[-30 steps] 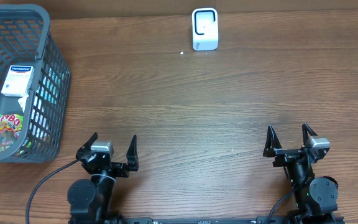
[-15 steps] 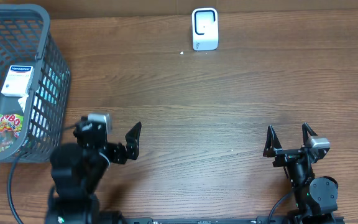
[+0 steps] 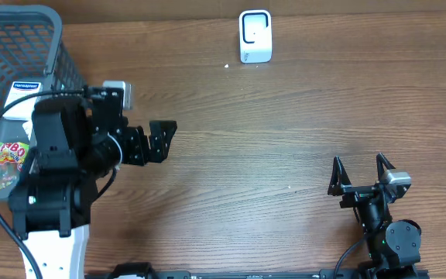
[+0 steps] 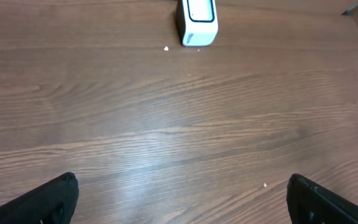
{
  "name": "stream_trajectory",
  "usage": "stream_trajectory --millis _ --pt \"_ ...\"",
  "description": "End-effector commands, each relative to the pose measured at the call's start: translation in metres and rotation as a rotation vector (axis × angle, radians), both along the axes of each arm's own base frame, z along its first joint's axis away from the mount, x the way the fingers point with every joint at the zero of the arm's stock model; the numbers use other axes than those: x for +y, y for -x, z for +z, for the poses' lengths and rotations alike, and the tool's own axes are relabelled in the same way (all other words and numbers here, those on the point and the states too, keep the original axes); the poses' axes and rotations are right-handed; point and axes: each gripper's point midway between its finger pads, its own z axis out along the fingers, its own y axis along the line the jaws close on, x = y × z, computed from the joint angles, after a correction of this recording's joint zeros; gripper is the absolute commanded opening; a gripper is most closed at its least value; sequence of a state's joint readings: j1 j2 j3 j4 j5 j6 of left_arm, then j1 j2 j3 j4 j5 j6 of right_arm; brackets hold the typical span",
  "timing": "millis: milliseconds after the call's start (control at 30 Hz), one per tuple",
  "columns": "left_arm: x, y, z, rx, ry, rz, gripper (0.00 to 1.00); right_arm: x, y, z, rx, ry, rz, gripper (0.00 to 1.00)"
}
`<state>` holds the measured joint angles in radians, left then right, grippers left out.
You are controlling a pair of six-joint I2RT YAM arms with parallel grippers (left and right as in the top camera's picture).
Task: Scan the item barcode
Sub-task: 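Raise the left gripper and reach into the grey basket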
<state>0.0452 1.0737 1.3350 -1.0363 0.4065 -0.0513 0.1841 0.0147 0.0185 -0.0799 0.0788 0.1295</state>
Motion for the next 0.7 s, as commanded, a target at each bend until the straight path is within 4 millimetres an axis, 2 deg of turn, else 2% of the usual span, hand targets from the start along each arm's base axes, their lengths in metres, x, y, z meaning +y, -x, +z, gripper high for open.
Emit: stream_trajectory --millis 0,100,167,300,533,667 --pt "-0.010 -0.004 -0.002 0.033 0.043 -0.040 1.00 0.000 0.000 -0.002 -0.004 0.003 -0.003 1.00" --pt "-0.008 -0.013 -0.003 0.040 0.031 -0.035 1.00 0.000 0.000 -0.002 -0.004 0.003 -0.003 1.00" --pt "0.007 -0.022 0.003 0.074 0.013 0.070 0.97 0.000 0.000 -0.002 -0.004 0.003 -0.003 1.00" --pt "0.035 -0.040 0.034 0.108 -0.058 0.239 1.00 0.000 0.000 -0.002 -0.004 0.003 -0.003 1.00" --pt "0.102 -0.054 0.097 0.109 -0.155 0.544 1.00 0.000 0.000 -0.002 -0.004 0.003 -0.003 1.00" --pt "0.145 -0.051 0.113 0.094 -0.114 0.701 1.00 0.000 0.000 -0.002 -0.004 0.003 -0.003 1.00"
